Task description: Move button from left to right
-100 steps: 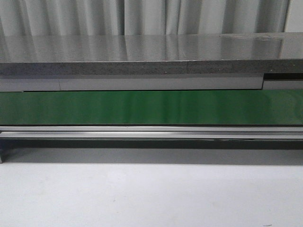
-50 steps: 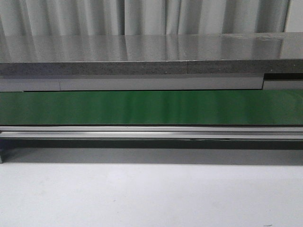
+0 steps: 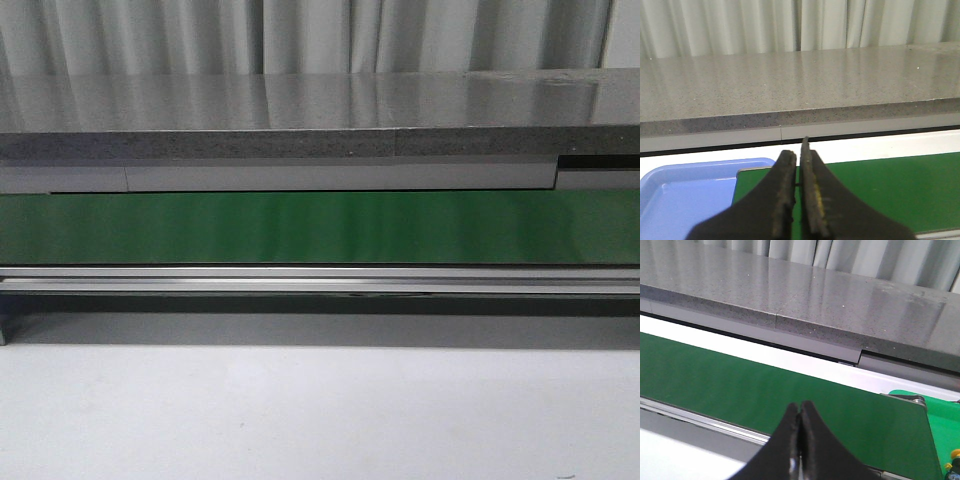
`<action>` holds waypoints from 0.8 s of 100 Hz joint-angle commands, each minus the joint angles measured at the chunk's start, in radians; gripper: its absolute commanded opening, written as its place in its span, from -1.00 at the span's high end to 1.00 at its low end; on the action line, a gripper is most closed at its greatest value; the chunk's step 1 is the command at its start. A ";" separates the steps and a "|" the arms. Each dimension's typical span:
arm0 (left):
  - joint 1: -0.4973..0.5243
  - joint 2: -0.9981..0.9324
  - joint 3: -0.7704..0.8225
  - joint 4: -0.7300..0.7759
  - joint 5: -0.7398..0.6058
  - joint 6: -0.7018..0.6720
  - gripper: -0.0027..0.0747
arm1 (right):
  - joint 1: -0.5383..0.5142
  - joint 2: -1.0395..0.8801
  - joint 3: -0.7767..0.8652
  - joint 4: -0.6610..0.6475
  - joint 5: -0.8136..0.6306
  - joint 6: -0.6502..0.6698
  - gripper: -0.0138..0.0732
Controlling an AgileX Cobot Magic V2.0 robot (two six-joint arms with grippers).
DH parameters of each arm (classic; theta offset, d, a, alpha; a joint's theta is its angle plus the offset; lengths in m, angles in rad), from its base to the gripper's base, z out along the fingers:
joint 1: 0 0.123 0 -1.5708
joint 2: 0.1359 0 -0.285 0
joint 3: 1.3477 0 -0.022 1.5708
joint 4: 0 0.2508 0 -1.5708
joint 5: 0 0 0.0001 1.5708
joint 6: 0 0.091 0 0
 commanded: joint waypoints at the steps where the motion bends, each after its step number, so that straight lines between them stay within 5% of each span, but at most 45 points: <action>1: -0.010 0.003 -0.027 -0.008 -0.080 -0.003 0.92 | -0.002 0.007 -0.026 0.009 -0.079 0.000 0.96; 32: -0.010 0.003 -0.027 -0.008 -0.080 -0.003 0.92 | -0.002 0.007 -0.026 -0.032 -0.079 0.010 0.96; 58: -0.010 0.003 -0.027 -0.008 -0.080 -0.003 0.92 | -0.014 -0.068 0.070 -0.299 -0.137 0.312 0.96; 80: -0.010 0.003 -0.027 -0.008 -0.080 -0.003 0.92 | -0.075 -0.184 0.184 -0.311 -0.152 0.342 0.96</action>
